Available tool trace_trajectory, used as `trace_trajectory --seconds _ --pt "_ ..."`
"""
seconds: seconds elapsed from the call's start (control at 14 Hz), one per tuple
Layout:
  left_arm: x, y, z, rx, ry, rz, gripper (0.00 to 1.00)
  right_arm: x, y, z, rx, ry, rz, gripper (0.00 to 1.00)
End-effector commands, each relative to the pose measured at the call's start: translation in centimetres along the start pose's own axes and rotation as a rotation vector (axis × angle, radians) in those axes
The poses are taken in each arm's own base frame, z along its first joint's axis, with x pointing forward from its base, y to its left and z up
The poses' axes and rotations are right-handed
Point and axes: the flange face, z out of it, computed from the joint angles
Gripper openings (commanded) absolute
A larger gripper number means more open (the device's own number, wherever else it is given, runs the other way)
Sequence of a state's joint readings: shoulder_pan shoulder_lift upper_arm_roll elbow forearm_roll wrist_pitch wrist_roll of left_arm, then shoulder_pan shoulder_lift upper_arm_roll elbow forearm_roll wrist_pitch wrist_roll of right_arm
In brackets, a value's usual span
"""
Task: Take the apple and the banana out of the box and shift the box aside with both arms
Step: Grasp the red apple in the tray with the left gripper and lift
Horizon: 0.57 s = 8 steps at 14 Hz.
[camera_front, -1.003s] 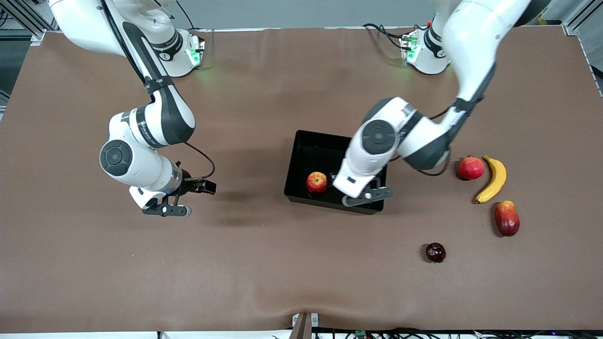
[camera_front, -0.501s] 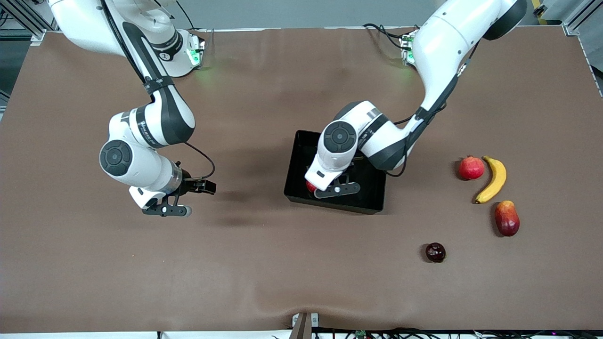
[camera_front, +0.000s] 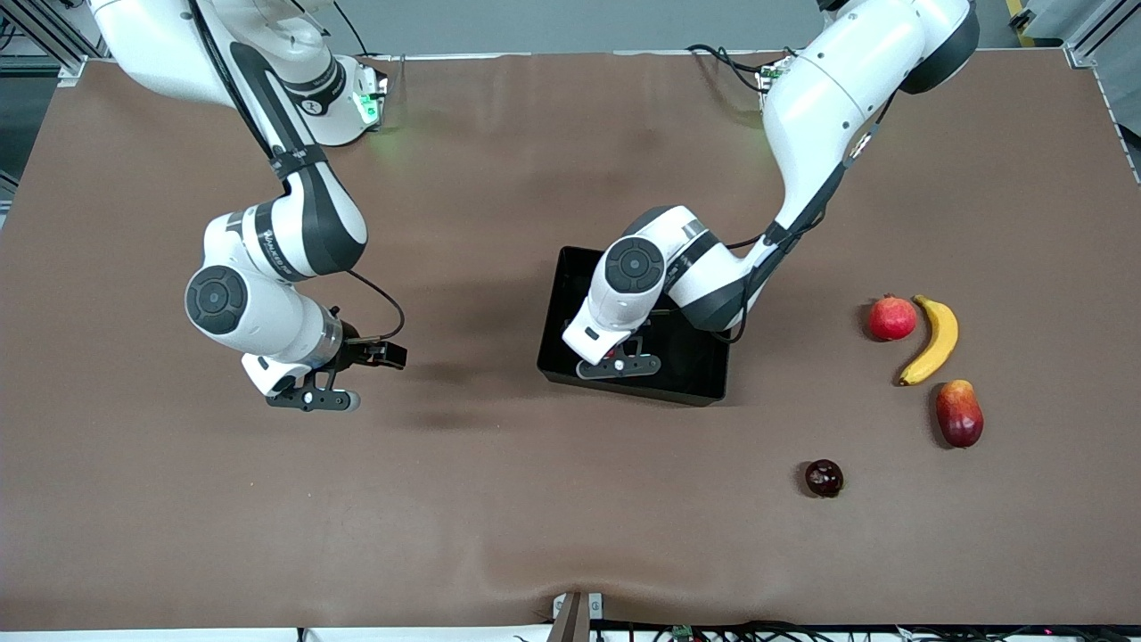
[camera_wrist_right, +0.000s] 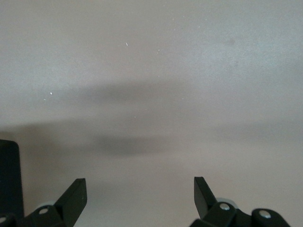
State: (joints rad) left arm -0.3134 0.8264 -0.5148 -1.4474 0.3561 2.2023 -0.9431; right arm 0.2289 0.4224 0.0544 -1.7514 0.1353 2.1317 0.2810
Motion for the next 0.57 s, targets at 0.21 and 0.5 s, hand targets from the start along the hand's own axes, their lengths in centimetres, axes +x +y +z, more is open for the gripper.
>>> trace_trajectory --seconds 0.21,0.5 --pt "0.0 0.6 2.9 0.003 0.029 0.049 1.0 -0.5 0.6 -0.5 0.005 0.006 -0.008 1.0" --pt "-0.2 0.5 4.1 0.018 0.034 0.077 1.0 -0.4 0.9 -0.2 0.004 0.001 -0.003 1.0"
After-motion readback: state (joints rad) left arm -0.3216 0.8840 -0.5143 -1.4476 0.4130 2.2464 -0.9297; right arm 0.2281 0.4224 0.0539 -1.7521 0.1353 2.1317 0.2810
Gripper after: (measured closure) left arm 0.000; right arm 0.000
